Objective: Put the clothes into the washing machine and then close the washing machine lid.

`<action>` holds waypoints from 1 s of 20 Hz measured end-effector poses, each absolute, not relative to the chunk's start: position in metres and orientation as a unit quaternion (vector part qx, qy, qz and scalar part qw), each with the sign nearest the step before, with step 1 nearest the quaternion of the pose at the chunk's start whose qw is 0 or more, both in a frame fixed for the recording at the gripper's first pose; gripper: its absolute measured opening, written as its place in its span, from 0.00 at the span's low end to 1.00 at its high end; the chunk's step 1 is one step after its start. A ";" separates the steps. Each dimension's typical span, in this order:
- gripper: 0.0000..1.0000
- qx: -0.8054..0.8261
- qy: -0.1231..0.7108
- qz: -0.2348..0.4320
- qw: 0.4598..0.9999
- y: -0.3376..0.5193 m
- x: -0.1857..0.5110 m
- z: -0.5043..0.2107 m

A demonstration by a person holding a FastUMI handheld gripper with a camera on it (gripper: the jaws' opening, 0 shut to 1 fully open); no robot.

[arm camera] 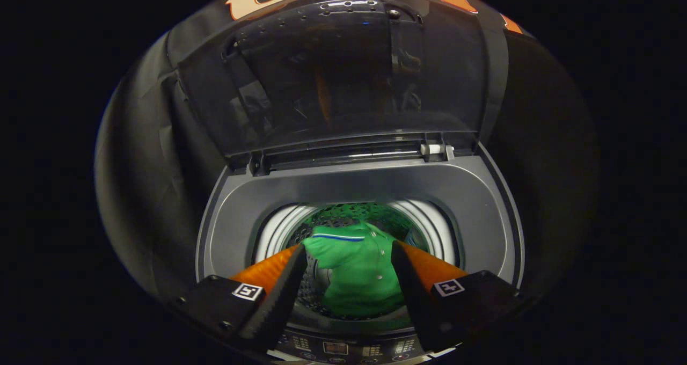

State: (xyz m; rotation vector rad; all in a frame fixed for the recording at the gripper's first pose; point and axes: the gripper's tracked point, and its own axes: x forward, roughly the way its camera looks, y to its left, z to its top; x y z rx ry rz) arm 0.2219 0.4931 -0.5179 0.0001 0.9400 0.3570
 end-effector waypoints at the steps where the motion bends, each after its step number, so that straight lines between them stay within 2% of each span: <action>1: 0.99 0.000 0.450 0.170 0.877 0.492 0.223 -0.517; 9: 0.99 0.012 0.415 0.178 0.892 0.488 0.220 -0.486; 13: 0.99 0.025 0.353 0.194 0.915 0.494 0.224 -0.429; 20: 0.98 0.054 0.231 0.225 0.945 0.509 0.235 -0.286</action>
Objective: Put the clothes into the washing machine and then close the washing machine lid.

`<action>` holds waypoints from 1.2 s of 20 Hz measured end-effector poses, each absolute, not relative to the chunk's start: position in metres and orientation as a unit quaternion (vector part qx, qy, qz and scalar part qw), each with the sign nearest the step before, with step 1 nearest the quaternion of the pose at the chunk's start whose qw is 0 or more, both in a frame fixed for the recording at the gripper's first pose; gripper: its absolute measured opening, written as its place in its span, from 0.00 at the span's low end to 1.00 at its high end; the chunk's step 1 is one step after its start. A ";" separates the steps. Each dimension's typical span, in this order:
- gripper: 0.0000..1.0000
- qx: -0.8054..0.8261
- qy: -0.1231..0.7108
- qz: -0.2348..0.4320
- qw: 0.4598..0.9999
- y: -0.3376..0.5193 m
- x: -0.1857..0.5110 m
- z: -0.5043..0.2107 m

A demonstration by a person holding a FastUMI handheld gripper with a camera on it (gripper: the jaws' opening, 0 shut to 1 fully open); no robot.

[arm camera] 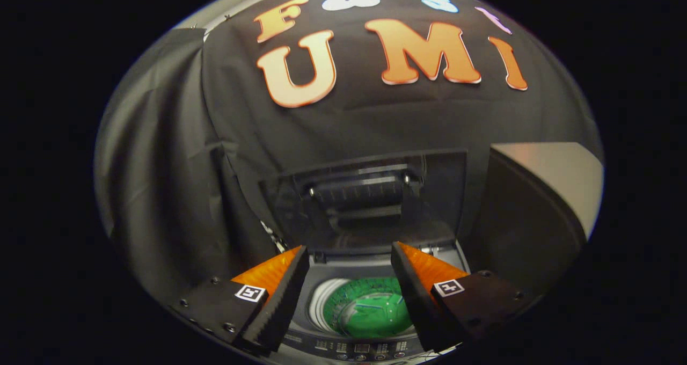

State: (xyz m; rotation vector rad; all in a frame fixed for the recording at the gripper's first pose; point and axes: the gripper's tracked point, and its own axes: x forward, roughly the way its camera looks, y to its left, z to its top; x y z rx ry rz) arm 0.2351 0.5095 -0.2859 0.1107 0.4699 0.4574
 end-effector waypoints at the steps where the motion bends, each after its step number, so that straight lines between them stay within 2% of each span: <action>1: 0.98 0.058 0.217 0.226 0.948 0.510 0.237 -0.265; 5: 0.98 0.057 0.173 0.216 0.959 0.504 0.264 -0.213; 9: 0.98 0.034 0.156 0.198 0.967 0.500 0.317 -0.191; 19: 0.98 -0.050 0.172 0.190 0.965 0.525 0.411 -0.219; 24: 0.99 -0.040 0.202 0.150 0.967 0.504 0.437 -0.248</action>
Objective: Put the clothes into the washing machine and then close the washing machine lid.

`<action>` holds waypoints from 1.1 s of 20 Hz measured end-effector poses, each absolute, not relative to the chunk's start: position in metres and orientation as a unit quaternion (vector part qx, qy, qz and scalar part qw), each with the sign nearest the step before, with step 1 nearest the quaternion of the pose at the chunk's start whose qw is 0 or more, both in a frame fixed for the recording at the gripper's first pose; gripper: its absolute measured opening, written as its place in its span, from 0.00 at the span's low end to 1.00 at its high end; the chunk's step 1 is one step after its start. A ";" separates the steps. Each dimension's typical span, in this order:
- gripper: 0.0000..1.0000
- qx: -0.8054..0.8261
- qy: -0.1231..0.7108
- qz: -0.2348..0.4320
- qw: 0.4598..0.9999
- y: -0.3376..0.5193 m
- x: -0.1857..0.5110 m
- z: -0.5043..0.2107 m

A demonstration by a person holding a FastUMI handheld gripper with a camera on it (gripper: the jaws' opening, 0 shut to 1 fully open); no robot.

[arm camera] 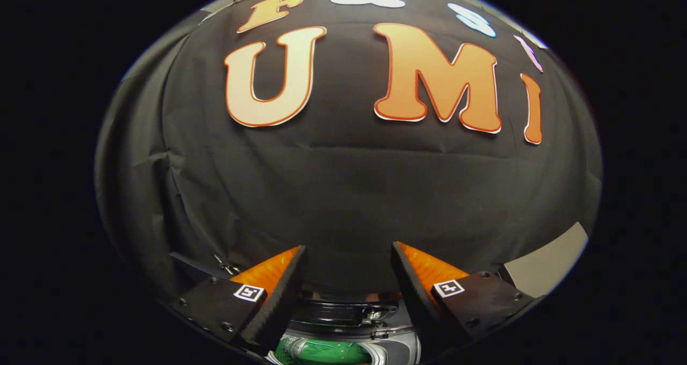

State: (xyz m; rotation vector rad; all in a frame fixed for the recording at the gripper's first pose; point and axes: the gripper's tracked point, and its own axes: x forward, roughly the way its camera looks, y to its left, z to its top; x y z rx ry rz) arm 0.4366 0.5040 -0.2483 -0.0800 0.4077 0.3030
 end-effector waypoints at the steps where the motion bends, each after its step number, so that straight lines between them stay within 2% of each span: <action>1: 0.99 -0.035 0.205 0.145 0.967 0.501 0.441 -0.251; 4: 0.99 -0.031 0.233 0.146 0.961 0.497 0.442 -0.274; 6: 0.97 -0.005 0.217 0.140 0.966 0.494 0.444 -0.270; 13: 0.98 -0.012 0.208 0.148 0.967 0.493 0.435 -0.268; 22: 0.98 -0.015 0.201 0.154 0.967 0.475 0.374 -0.270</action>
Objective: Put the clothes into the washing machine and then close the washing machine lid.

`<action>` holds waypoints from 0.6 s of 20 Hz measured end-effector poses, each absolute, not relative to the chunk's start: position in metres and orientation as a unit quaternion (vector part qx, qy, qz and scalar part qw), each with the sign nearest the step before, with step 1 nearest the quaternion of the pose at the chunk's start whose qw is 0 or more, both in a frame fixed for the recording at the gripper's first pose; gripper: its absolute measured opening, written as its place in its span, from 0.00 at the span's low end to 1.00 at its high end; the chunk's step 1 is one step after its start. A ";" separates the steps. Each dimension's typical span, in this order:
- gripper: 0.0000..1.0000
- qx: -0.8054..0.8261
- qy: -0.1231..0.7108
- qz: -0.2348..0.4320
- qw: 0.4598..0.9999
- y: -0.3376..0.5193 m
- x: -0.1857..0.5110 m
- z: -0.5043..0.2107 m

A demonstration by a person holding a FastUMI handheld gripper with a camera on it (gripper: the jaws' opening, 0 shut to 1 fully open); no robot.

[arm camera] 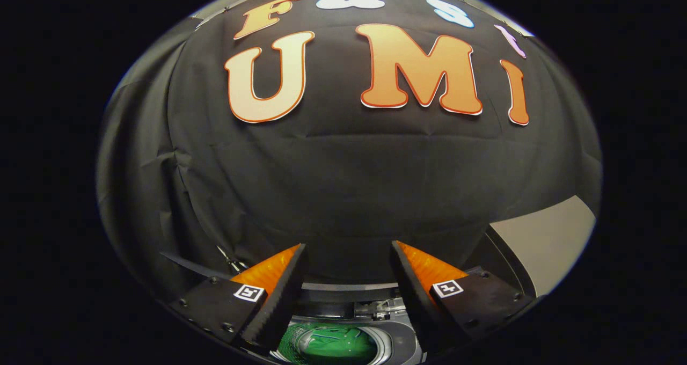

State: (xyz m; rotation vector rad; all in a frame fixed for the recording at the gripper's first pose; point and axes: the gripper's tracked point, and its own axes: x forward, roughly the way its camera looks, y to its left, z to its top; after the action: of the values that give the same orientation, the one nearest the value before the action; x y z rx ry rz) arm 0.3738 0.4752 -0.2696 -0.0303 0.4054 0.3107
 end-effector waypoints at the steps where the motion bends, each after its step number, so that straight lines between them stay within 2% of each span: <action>1: 0.98 -0.015 0.200 0.153 0.967 0.473 0.366 -0.270; 12: 0.98 -0.013 0.184 0.164 0.969 0.456 0.314 -0.286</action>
State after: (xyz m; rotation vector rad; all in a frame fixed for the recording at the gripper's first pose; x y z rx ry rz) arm 0.3135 0.4562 -0.2863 -0.0255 0.3718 0.3305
